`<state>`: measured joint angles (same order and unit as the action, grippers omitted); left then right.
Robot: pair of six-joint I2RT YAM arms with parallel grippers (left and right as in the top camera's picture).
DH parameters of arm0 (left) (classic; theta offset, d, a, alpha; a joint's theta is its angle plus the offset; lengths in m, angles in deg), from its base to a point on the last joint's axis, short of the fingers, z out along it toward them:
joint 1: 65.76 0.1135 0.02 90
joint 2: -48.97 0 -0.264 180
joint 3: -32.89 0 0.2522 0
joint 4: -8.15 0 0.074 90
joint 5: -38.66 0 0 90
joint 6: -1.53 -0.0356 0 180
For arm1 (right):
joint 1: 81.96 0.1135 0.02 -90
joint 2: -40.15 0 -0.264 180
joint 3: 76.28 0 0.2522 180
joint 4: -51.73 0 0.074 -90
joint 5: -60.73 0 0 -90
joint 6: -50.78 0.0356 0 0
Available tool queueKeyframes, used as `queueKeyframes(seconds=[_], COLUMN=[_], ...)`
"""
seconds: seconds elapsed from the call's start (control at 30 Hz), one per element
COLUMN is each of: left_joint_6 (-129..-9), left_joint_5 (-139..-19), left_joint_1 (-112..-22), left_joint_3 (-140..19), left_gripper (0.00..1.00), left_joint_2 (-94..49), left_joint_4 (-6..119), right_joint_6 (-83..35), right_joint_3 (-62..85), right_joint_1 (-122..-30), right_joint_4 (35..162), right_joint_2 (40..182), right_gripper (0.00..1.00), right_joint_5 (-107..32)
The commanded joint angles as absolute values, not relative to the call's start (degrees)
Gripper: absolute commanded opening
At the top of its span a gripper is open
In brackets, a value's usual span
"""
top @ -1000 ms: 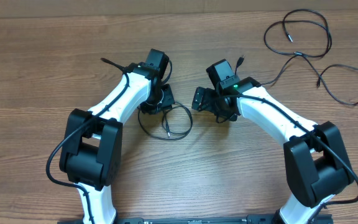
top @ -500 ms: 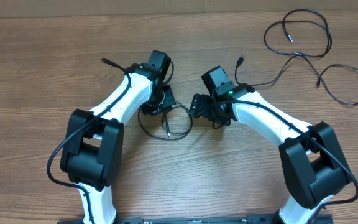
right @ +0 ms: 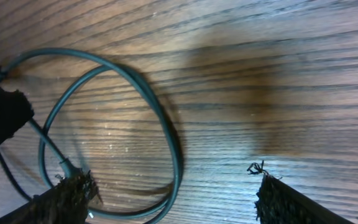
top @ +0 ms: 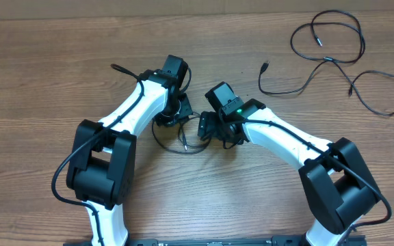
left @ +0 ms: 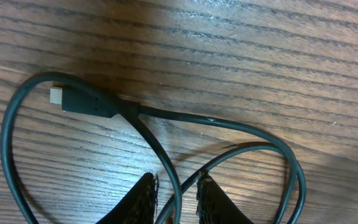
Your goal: Untangle cables
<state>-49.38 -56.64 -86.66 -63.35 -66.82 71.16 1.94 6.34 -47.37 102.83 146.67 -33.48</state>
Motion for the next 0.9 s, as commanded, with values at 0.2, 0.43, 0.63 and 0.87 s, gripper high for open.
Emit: queueKeyframes(seconds=[0.2, 0.43, 0.63, 0.87], left_joint_6=[-48.2, -48.2, -48.2, -48.2], left_joint_5=[-55.8, -55.8, -55.8, -55.8], left_joint_1=[-86.9, -86.9, -86.9, -86.9], left_joint_3=[-62.6, -62.6, -62.6, -62.6], left_gripper=[0.25, 0.24, 0.24, 0.23], left_joint_2=[-67.7, -67.7, -67.7, -67.7], left_joint_4=[71.1, 71.1, 71.1, 71.1], right_joint_6=[3.0, 4.1, 4.1, 6.0], right_joint_3=[5.9, 3.2, 1.3, 1.2], right_joint_1=[-47.5, -47.5, -47.5, -46.7], right_joint_4=[103.5, 102.3, 100.2, 99.7], right_joint_2=[146.7, 146.7, 146.7, 147.5], right_gripper=[0.78, 0.72, 0.71, 0.63], right_joint_5=[-32.3, -32.3, -32.8, -31.4])
